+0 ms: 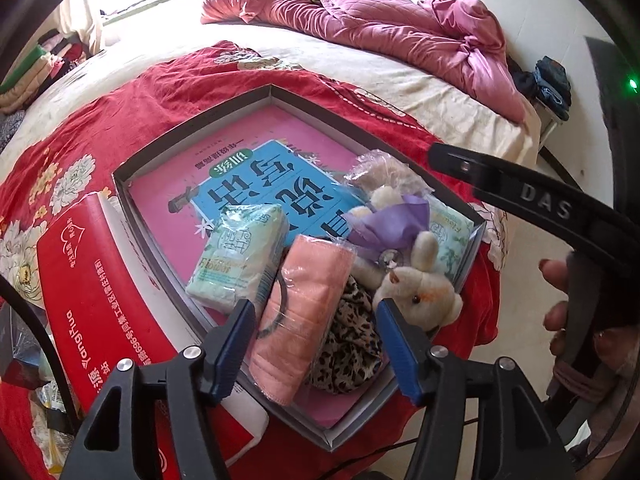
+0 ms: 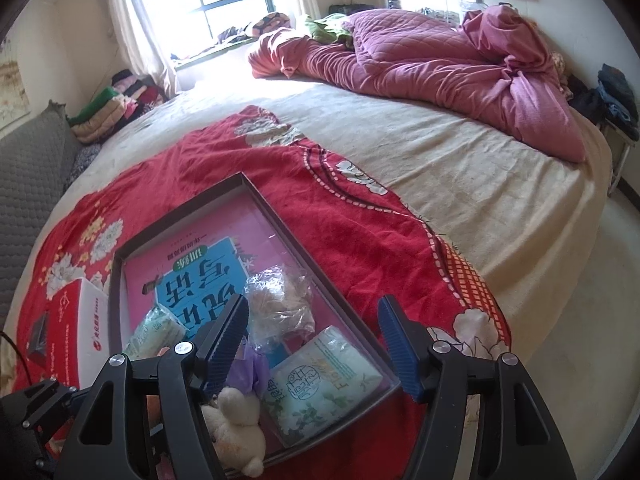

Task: Organize soft objects
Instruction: 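Lower the towel with the left gripper while the right lowers the bag into the tray, then open both grippers and move them back toward the remaining pile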

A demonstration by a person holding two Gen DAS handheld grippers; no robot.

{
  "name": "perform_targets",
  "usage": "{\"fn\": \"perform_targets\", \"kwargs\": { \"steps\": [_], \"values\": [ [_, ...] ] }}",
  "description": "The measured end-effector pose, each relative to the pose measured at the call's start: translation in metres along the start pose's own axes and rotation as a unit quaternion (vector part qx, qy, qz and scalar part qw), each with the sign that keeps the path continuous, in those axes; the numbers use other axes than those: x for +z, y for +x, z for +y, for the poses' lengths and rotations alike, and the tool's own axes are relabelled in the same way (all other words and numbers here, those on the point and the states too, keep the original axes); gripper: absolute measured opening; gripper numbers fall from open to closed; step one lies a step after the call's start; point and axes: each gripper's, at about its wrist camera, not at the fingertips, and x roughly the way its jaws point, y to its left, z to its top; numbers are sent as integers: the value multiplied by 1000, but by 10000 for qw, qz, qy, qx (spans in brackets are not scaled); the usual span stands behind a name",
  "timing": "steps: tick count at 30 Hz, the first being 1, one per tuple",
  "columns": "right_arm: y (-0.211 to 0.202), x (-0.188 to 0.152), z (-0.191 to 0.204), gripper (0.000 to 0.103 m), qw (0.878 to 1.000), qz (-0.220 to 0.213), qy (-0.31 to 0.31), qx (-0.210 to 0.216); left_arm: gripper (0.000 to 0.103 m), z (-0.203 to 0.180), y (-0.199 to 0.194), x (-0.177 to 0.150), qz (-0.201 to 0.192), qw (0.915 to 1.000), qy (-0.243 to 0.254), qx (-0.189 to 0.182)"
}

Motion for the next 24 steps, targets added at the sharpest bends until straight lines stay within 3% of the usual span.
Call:
{"fn": "perform_targets", "kwargs": {
  "steps": [7,10,13,24],
  "values": [
    [-9,-1,-5,69,9999,-62,94,26,68,0,-12,1,-147,9999,-70,-49],
    [-12,-1,-5,70,9999,-73,107,61,76,-1,-19,2,-216,9997,-57,24],
    [-17,-1,-4,74,9999,-72,94,44,76,-2,-26,1,-277,9996,-81,26],
    [-38,-9,4,74,9998,-177,95,-3,78,3,-53,-6,-456,9987,-118,217]
  ]
}}
